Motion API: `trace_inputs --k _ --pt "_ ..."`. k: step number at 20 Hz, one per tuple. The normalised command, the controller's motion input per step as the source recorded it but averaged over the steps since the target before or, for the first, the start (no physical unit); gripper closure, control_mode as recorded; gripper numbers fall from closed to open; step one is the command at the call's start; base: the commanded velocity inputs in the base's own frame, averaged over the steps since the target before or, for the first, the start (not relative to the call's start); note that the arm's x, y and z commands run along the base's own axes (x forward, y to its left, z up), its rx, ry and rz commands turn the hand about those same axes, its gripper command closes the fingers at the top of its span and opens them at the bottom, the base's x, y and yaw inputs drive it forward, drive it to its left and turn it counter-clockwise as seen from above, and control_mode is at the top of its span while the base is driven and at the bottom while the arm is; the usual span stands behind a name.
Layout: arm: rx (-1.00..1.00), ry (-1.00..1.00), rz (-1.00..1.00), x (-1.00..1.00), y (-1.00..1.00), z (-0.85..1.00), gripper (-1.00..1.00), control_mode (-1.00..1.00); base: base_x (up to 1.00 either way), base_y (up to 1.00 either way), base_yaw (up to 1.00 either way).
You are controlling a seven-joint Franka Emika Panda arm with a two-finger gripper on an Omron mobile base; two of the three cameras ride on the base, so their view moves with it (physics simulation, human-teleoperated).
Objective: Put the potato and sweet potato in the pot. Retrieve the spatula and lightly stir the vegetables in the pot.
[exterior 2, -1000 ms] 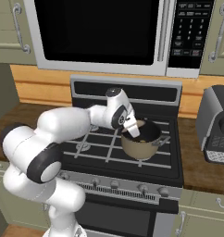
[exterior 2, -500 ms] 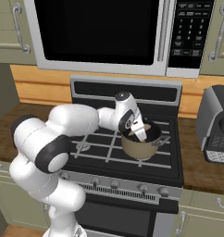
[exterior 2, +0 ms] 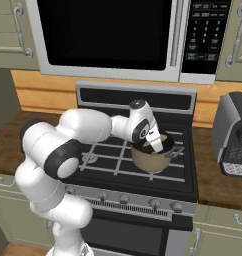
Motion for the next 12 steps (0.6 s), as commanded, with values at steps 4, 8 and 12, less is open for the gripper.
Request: trace_inputs --k 4,8,12 --pt "0.0 0.0 0.0 -0.04 0.12 -0.07 -1.0 -1.0 0.0 0.0 0.0" --pt "0.0 -0.01 0.0 -0.16 0.04 -0.01 -1.0 -1.0 0.0 0.0 0.0" --pt "0.0 -0.05 0.0 -0.27 0.0 0.0 -1.0 -1.0 0.0 0.0 0.0"
